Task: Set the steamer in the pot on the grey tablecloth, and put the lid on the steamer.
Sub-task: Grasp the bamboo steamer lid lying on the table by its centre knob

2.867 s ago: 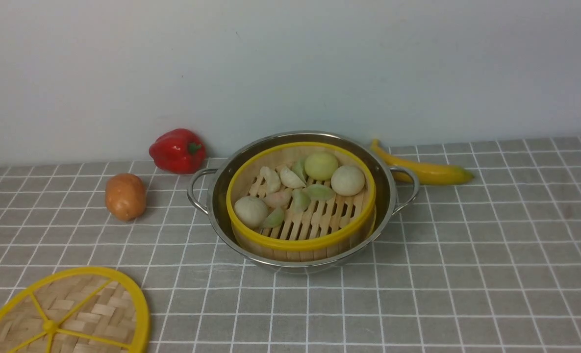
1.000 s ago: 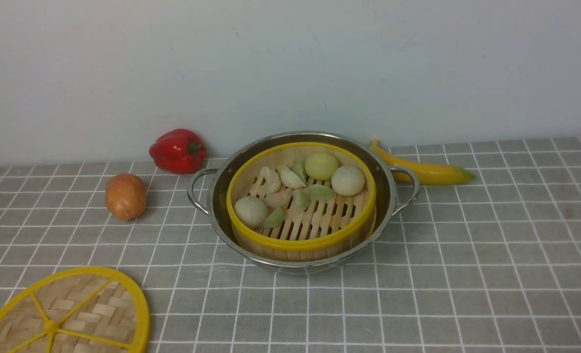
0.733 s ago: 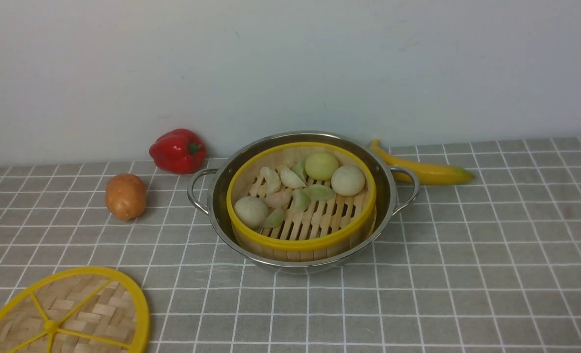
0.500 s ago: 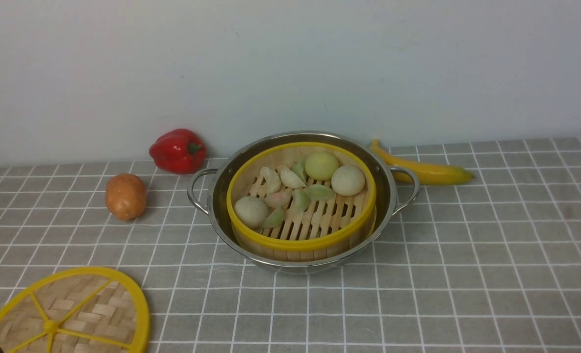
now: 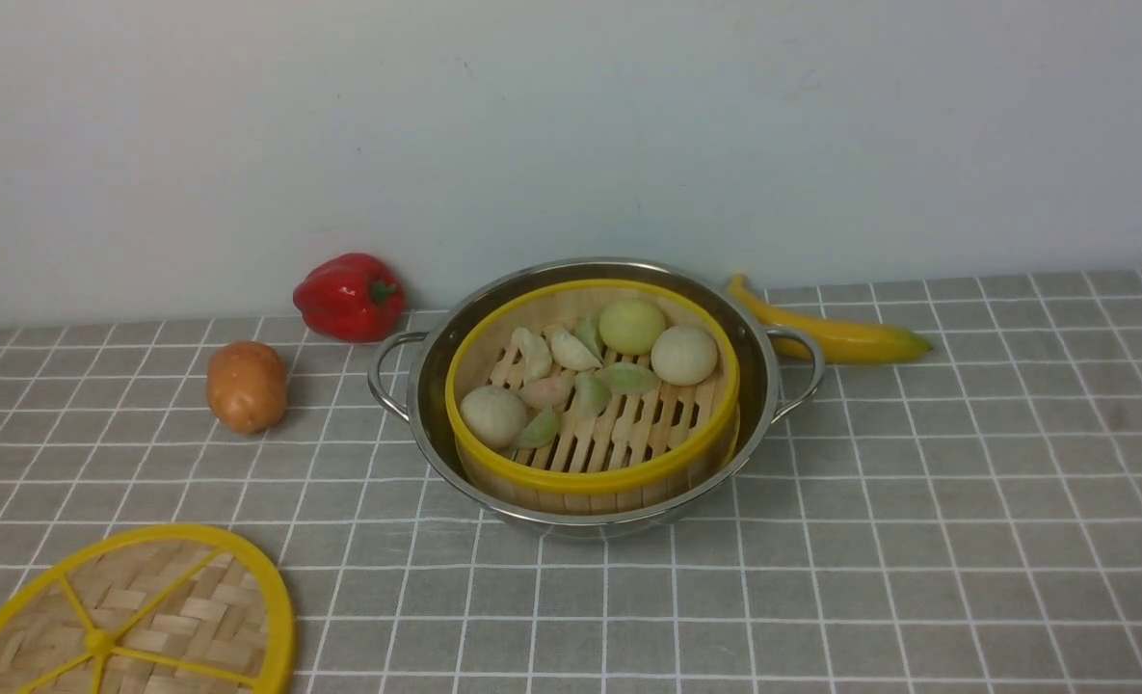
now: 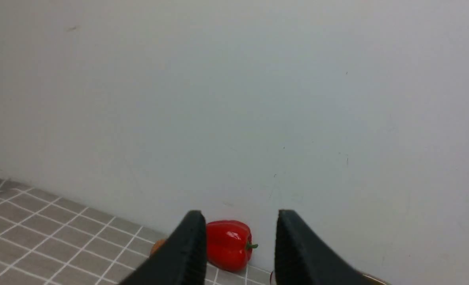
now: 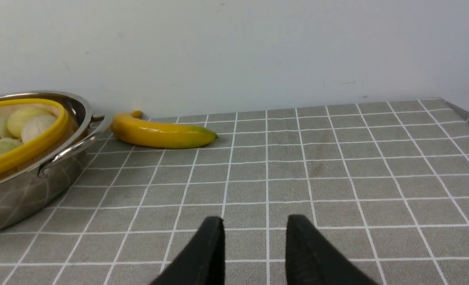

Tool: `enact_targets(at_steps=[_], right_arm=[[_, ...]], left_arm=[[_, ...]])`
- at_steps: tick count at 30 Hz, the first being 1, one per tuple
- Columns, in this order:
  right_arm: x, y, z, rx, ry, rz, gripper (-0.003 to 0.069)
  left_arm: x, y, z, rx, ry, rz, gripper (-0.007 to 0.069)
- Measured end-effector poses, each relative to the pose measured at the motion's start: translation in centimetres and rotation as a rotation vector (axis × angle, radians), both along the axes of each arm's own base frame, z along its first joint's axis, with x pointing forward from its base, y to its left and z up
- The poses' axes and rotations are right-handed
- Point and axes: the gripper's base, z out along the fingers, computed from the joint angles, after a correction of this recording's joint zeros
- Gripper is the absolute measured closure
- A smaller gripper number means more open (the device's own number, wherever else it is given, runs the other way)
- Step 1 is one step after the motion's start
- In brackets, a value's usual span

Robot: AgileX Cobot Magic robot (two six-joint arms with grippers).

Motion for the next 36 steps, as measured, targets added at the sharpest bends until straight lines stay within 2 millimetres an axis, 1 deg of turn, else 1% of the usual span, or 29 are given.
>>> enact_targets(at_steps=[1, 2, 3, 4, 5, 6, 7, 10, 11, 12, 13, 15, 18, 22, 23, 24, 28, 32, 36], right_arm=[[0.0, 0.0, 0.0, 0.0, 0.0, 0.0, 0.0419], [0.0, 0.0, 0.0, 0.0, 0.0, 0.0, 0.0419], [0.0, 0.0, 0.0, 0.0, 0.0, 0.0, 0.0419], [0.0, 0.0, 0.0, 0.0, 0.0, 0.0, 0.0419], [0.0, 0.0, 0.0, 0.0, 0.0, 0.0, 0.0419], [0.0, 0.0, 0.0, 0.0, 0.0, 0.0, 0.0419], [0.0, 0.0, 0.0, 0.0, 0.0, 0.0, 0.0419], [0.0, 0.0, 0.0, 0.0, 0.0, 0.0, 0.0419], [0.0, 0.0, 0.0, 0.0, 0.0, 0.0, 0.0419], [0.0, 0.0, 0.0, 0.0, 0.0, 0.0, 0.0419], [0.0, 0.0, 0.0, 0.0, 0.0, 0.0, 0.0419], [0.0, 0.0, 0.0, 0.0, 0.0, 0.0, 0.0419], [0.0, 0.0, 0.0, 0.0, 0.0, 0.0, 0.0419], [0.0, 0.0, 0.0, 0.0, 0.0, 0.0, 0.0419], [0.0, 0.0, 0.0, 0.0, 0.0, 0.0, 0.0419], [0.0, 0.0, 0.0, 0.0, 0.0, 0.0, 0.0419], [0.0, 0.0, 0.0, 0.002, 0.0, 0.0, 0.0419], [0.0, 0.0, 0.0, 0.014, 0.0, -0.002, 0.0419], [0.0, 0.0, 0.0, 0.02, 0.0, -0.003, 0.0419]], left_arm=[[-0.3, -0.1, 0.9, 0.001, 0.019, -0.003, 0.0382], [-0.3, -0.1, 1.0, 0.002, 0.023, -0.003, 0.0382], [-0.6, -0.1, 2.2, 0.006, 0.054, -0.006, 0.0382], [-1.0, -0.2, 3.7, 0.027, 0.121, -0.006, 0.0382], [-1.0, -0.2, 3.8, 0.036, 0.132, -0.005, 0.0382], [-1.1, -0.2, 4.6, 0.057, 0.185, -0.004, 0.0382], [-1.2, -0.1, 5.9, 0.11, 0.299, -0.005, 0.0382], [-1.0, 0.1, 8.0, 0.224, 0.557, -0.022, 0.0382], [-0.7, 0.2, 8.4, 0.263, 0.646, -0.033, 0.0382], [-0.8, 0.2, 8.5, 0.273, 0.655, -0.033, 0.0382], [0.2, 0.4, 8.6, 0.326, 0.805, -0.059, 0.0382], [1.3, 0.6, 8.7, 0.363, 0.914, -0.086, 0.0382], [3.8, 0.9, 8.1, 0.379, 1.087, -0.135, 0.0382], [8.5, 1.3, 6.2, 0.352, 1.273, -0.181, 0.0382], [8.5, 1.3, 6.2, 0.35, 1.268, -0.179, 0.0382], [10.3, 1.4, 5.2, 0.321, 1.33, -0.183, 0.0382], [14.3, 1.9, 2.3, 0.235, 1.471, -0.16, 0.0382], [17.4, 2.4, -0.2, 0.19, 1.571, -0.125, 0.0382], [19.8, 2.8, -1.8, 0.155, 1.577, -0.065, 0.0382]])
